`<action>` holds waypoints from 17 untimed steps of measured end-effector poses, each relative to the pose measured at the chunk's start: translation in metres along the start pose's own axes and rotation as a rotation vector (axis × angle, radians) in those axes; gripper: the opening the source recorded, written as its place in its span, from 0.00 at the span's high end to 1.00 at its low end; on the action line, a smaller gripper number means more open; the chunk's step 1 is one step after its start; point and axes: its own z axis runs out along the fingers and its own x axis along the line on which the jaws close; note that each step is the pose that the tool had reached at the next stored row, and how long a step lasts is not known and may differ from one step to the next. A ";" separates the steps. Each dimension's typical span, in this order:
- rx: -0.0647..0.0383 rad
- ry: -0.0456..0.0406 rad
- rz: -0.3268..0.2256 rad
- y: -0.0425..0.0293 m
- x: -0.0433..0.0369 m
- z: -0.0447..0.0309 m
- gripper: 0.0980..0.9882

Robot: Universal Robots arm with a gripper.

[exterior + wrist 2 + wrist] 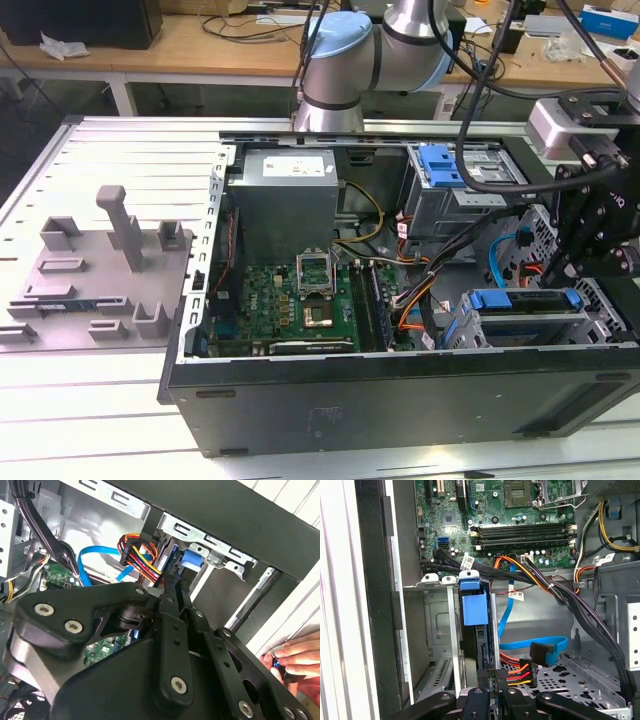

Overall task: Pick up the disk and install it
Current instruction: 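Insert the first disk wire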

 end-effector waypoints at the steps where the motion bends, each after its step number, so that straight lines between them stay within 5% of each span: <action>1: 0.000 0.0001 0.002 -0.0002 0.0000 0.0001 0.93; 17: 0.000 0.0013 0.025 -0.0004 -0.0008 0.0006 0.93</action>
